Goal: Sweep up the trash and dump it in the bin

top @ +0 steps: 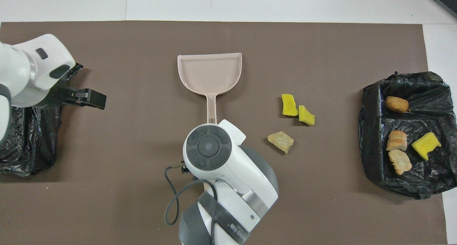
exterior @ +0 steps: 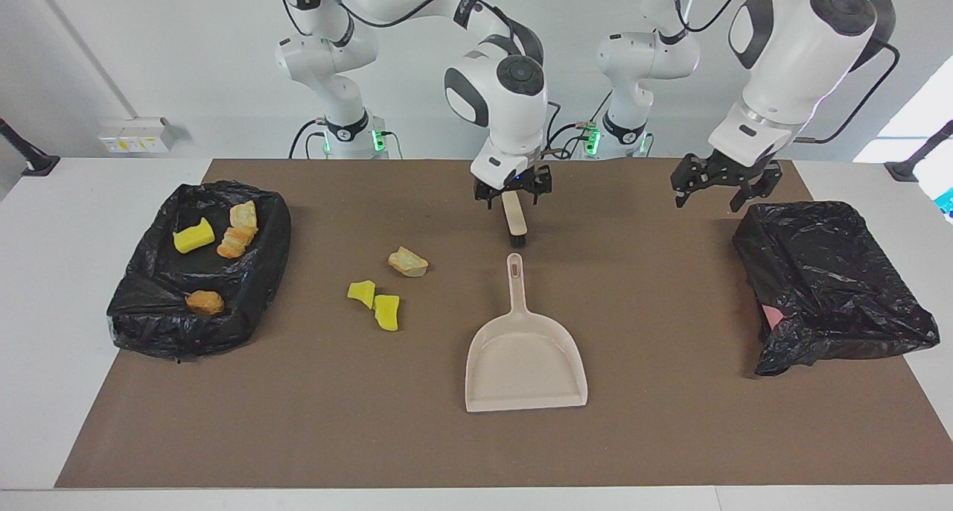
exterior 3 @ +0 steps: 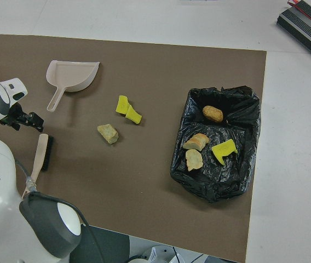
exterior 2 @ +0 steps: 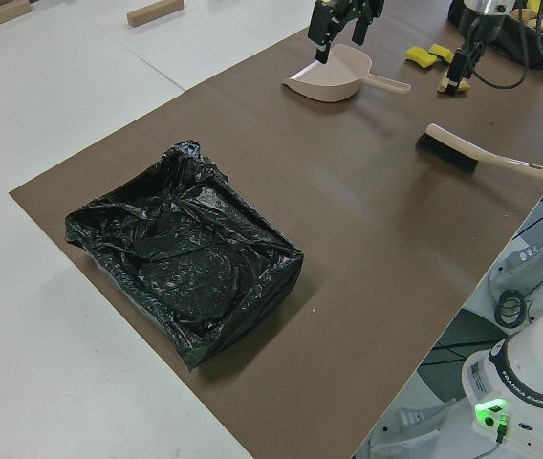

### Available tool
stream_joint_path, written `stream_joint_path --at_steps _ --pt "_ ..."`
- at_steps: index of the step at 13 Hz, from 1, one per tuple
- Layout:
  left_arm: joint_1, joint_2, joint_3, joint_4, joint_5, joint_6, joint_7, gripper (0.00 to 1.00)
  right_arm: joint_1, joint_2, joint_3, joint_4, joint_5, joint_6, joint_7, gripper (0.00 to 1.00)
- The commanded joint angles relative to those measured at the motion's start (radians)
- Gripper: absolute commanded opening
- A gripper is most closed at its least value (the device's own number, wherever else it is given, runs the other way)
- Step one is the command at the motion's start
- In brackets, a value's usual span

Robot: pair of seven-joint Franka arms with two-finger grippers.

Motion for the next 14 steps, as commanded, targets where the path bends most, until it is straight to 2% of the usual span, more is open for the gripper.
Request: stream_joint_path --at_steps 1,3,6,8,10,11,12,13,14 --pt "-0.069 0.059 0.01 0.016 0.009 0.063 -0.077 1.0 0.041 -0.187 -0.002 -0.325 0.073 0.192 -0.015 1.0" --pt "-0.107 0.099 0.009 0.015 0.007 0.123 -0.108 1.0 0.105 -0.181 -0.003 -0.381 0.077 0.234 -0.006 1.0" --pt "-0.216 0.18 0.01 0.015 0.019 0.178 -0.163 1.0 0.122 -0.219 -0.002 -0.47 0.09 0.267 0.001 1.0" --pt "-0.233 0.208 0.009 0.0 0.016 0.267 -0.199 1.0 0.167 -0.213 -0.002 -0.482 0.113 0.28 -0.009 1.0" --pt "-0.274 0.24 0.009 -0.007 0.01 0.301 -0.238 1.0 0.17 -0.208 -0.002 -0.488 0.115 0.294 -0.005 0.99" --pt "-0.296 0.258 0.009 -0.008 0.01 0.34 -0.298 1.0 0.174 -0.207 -0.002 -0.494 0.115 0.294 -0.012 0.95" --pt "-0.316 0.277 0.009 -0.007 0.01 0.36 -0.329 1.0 0.178 -0.208 -0.002 -0.508 0.115 0.294 -0.015 0.87" --pt "-0.325 0.286 0.009 -0.008 0.01 0.38 -0.342 1.0 0.178 -0.208 -0.002 -0.51 0.115 0.288 -0.015 0.7" --pt "-0.34 0.292 0.009 -0.008 0.01 0.39 -0.377 1.0 0.176 -0.207 -0.002 -0.508 0.115 0.289 -0.014 0.41"
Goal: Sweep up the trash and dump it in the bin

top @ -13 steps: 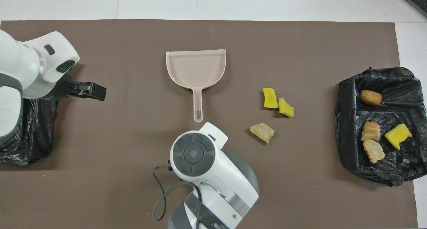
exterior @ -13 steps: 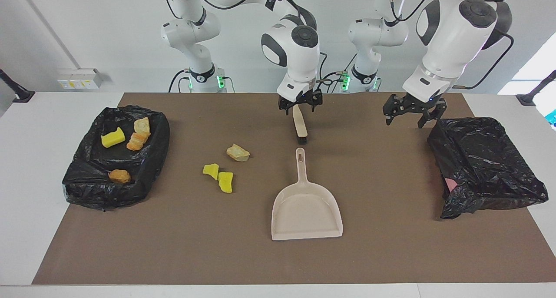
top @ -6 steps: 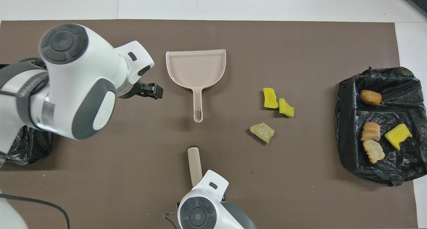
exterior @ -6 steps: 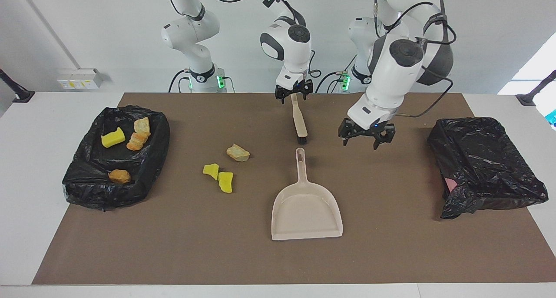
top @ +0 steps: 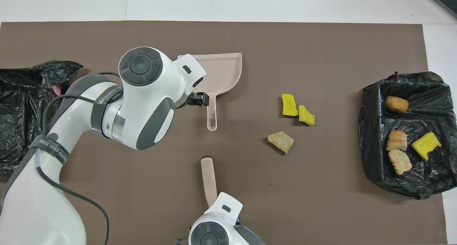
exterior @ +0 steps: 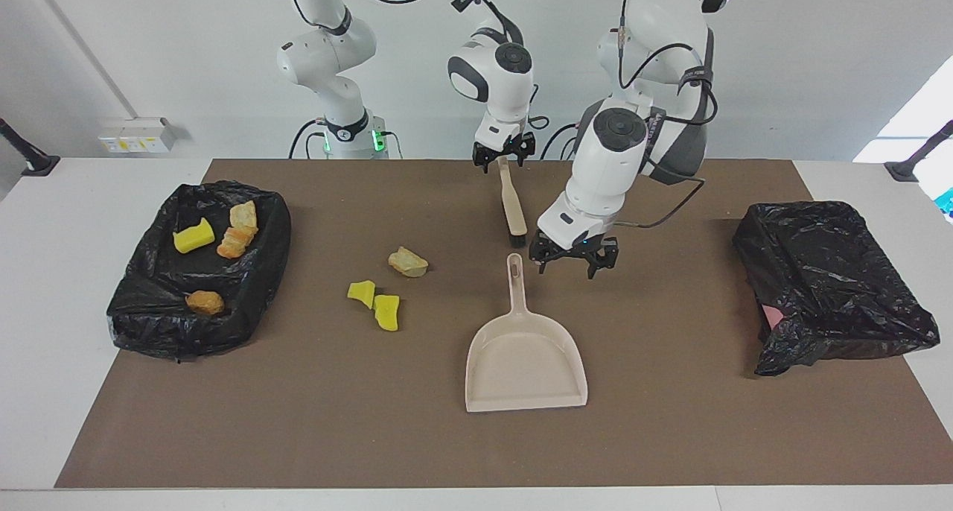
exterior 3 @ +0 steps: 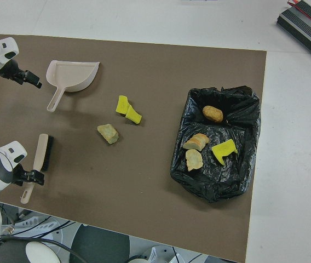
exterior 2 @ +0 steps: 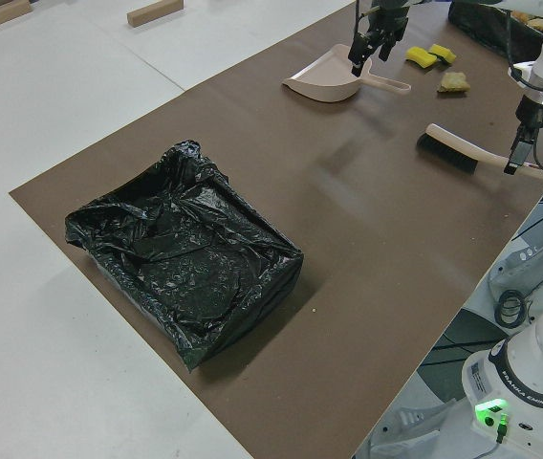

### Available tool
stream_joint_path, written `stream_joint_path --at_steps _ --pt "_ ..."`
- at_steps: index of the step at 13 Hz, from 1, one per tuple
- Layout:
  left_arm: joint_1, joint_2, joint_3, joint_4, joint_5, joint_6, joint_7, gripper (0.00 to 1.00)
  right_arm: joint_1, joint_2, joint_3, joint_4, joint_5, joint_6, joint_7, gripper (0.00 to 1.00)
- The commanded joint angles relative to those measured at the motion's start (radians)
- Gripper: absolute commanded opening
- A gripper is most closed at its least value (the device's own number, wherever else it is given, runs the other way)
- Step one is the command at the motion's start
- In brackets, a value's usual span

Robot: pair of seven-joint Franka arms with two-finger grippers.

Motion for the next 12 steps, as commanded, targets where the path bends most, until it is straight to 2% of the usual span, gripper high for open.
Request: stream_joint_path --at_steps 1,2,5,7,8,9,12 --pt "-0.047 0.025 0.017 -0.005 0.012 0.056 -0.076 1.0 -0.001 -0.024 -0.004 -0.031 0.024 0.029 -0.002 0.16" --pt "-0.058 0.041 0.015 -0.003 0.011 0.085 -0.093 1.0 -0.005 -0.02 -0.004 -0.029 0.024 0.03 -0.007 0.02" --pt "-0.128 0.136 0.021 0.016 0.02 0.131 -0.17 1.0 -0.009 -0.015 -0.004 -0.015 0.024 0.015 0.0 0.0" --pt "-0.135 0.152 0.026 0.032 0.021 0.13 -0.179 1.0 -0.009 -0.035 -0.007 -0.015 0.018 -0.035 -0.008 0.0" --pt "-0.135 0.152 0.026 0.036 0.029 0.122 -0.179 0.98 -0.013 -0.067 -0.008 -0.015 0.009 -0.074 -0.019 0.0" --pt "-0.135 0.152 0.028 0.038 0.038 0.119 -0.179 0.85 -0.028 -0.114 -0.011 -0.02 -0.011 -0.148 -0.093 0.0" --pt "-0.129 0.153 0.028 0.056 0.041 0.096 -0.179 0.75 -0.137 -0.251 -0.011 -0.029 -0.019 -0.31 -0.198 0.0"
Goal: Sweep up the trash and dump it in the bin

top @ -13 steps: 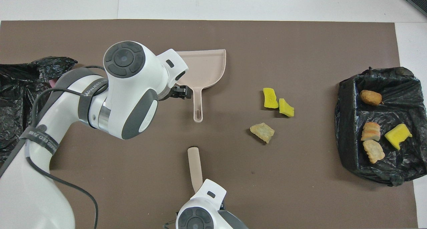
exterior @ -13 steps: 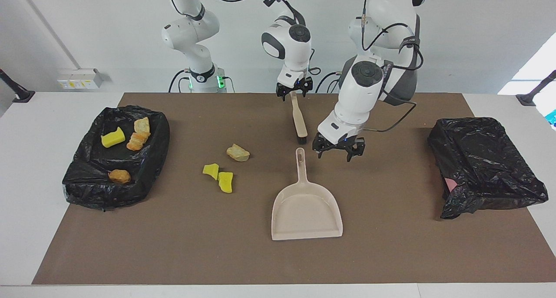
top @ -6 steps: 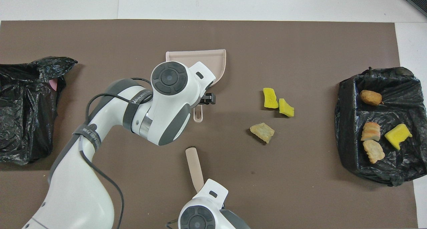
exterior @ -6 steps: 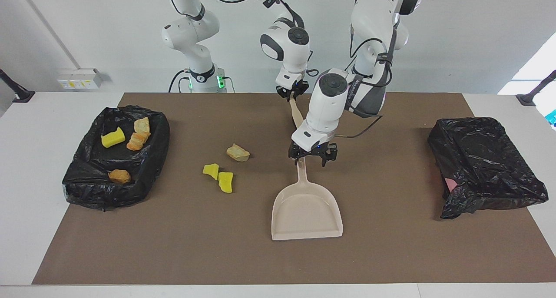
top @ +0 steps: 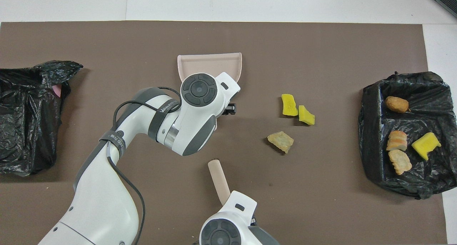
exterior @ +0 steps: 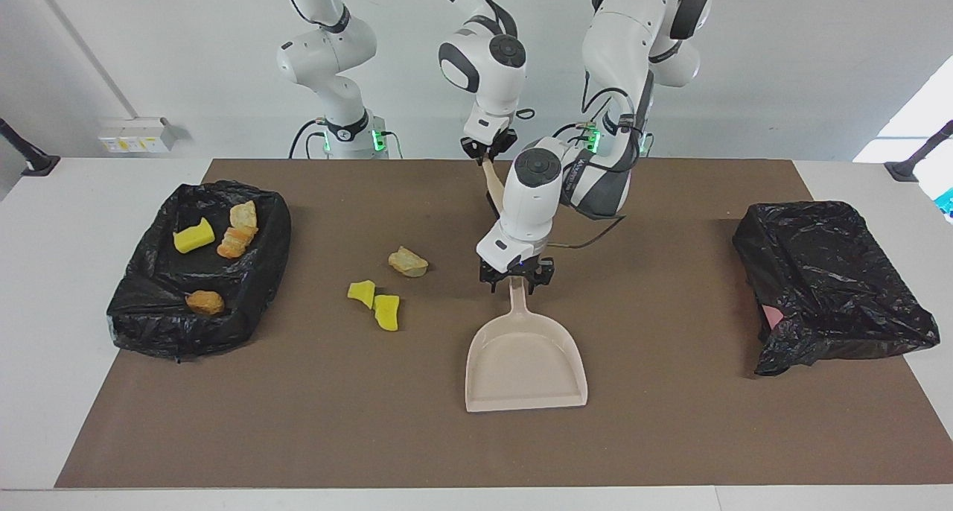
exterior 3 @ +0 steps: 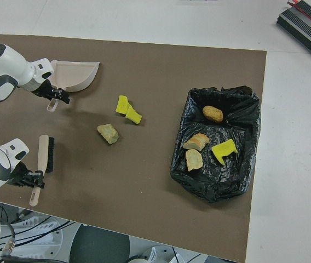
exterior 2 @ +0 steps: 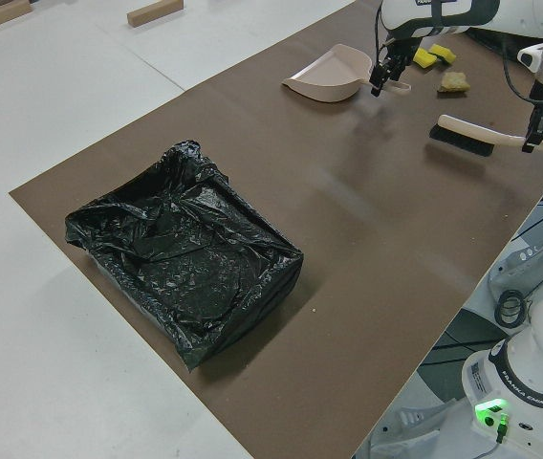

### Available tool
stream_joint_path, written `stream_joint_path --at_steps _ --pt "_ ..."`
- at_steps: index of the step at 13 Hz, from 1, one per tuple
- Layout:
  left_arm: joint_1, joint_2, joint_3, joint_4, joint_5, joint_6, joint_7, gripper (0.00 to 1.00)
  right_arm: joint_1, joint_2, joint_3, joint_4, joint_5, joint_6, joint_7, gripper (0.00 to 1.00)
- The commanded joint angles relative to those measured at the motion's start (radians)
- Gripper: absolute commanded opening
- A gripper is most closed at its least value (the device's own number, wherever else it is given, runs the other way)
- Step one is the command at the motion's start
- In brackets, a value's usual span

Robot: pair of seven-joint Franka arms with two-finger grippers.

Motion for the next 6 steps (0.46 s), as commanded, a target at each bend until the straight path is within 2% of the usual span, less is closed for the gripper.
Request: stream_joint_path --at_steps 1,3,5,6 --pt "-0.007 0.004 0.01 0.03 0.027 -0.03 -0.016 0.68 -0.088 -0.125 0.0 -0.028 -0.011 -0.074 -0.048 0.0" --pt "-0.004 0.004 0.01 0.032 0.035 -0.03 -0.014 0.63 -0.172 -0.127 0.0 -0.028 -0.039 -0.074 -0.028 0.0" --pt "-0.002 0.002 0.01 0.032 0.036 -0.036 -0.013 0.01 -0.224 -0.15 -0.002 -0.023 -0.073 -0.089 0.005 0.0" --pt "-0.001 0.002 0.01 0.032 0.036 -0.038 -0.01 0.0 -0.27 -0.157 -0.002 -0.022 -0.096 -0.091 0.003 0.0"
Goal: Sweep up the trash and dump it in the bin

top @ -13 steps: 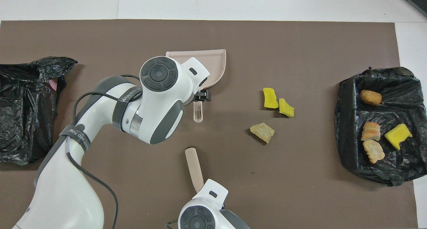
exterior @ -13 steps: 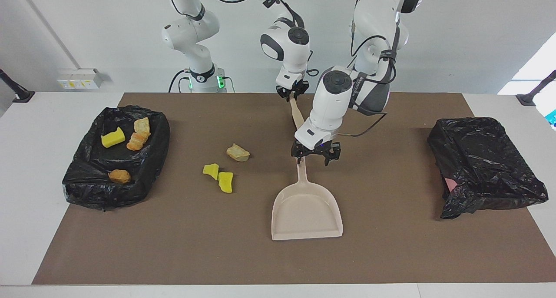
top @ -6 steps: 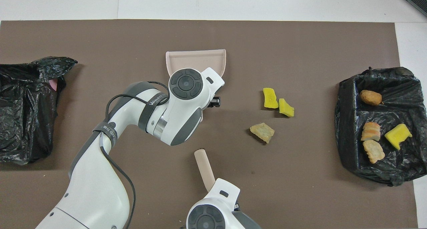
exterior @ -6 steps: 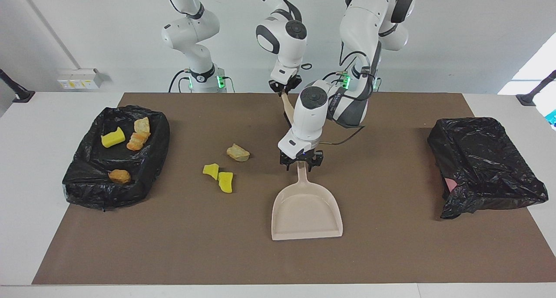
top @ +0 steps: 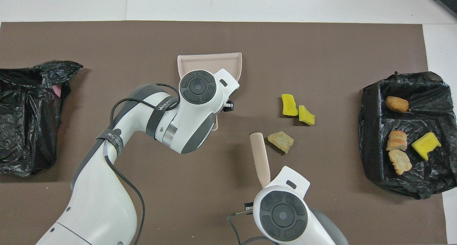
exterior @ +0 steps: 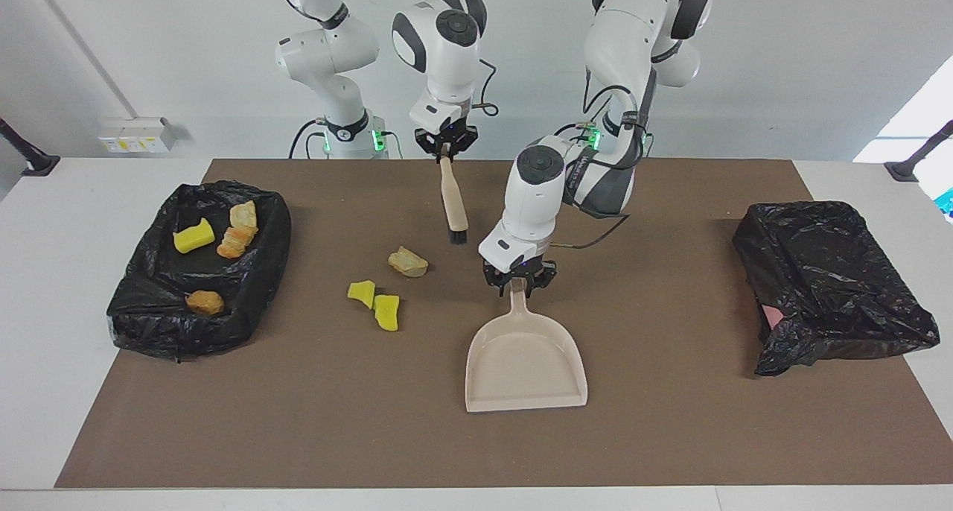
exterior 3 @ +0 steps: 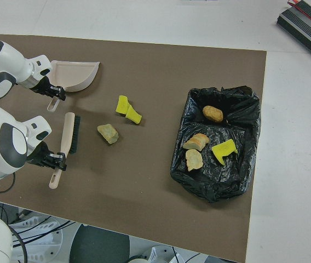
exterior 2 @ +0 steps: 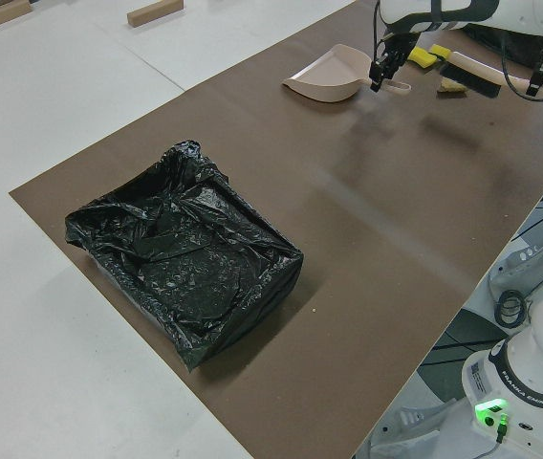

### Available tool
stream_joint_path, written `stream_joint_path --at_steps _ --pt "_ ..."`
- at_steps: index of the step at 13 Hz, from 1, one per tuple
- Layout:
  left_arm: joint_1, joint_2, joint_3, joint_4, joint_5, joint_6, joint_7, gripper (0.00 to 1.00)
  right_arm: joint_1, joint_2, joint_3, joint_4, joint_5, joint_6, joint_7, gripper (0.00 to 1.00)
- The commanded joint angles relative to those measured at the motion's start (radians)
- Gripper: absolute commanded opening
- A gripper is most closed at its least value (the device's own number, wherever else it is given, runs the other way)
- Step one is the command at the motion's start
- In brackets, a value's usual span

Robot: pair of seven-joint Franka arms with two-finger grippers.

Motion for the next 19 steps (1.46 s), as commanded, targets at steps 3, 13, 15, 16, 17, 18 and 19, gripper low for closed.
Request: stream_joint_path --at_steps 3,13,15,16,17,18,19 --pt "0.026 -0.021 0.008 0.021 0.027 -0.049 -0.002 0.0 -0.192 0.012 0.008 0.011 -0.157 0.008 -0.031 0.0" --pt "0.177 -0.176 0.006 0.017 0.041 -0.307 0.638 0.0 -0.482 0.268 0.006 0.144 -0.33 0.173 -0.276 0.0" --pt "0.18 -0.185 0.006 0.006 0.042 -0.332 0.793 0.0 -0.473 0.288 0.013 0.122 -0.339 0.157 -0.291 0.0" --pt "0.18 -0.2 0.006 -0.023 0.044 -0.333 0.879 0.0 -0.465 0.276 0.014 0.092 -0.339 0.149 -0.311 0.0" --pt "0.178 -0.217 0.006 -0.051 0.044 -0.33 0.968 0.0 -0.467 0.274 0.014 0.092 -0.325 0.126 -0.385 0.0" --pt "0.169 -0.24 0.006 -0.093 0.044 -0.32 1.039 0.0 -0.465 0.283 0.014 0.092 -0.322 0.125 -0.41 0.0" --pt "0.165 -0.271 0.005 -0.148 0.045 -0.31 1.102 0.0 -0.465 0.306 0.016 0.092 -0.316 0.125 -0.411 0.0"
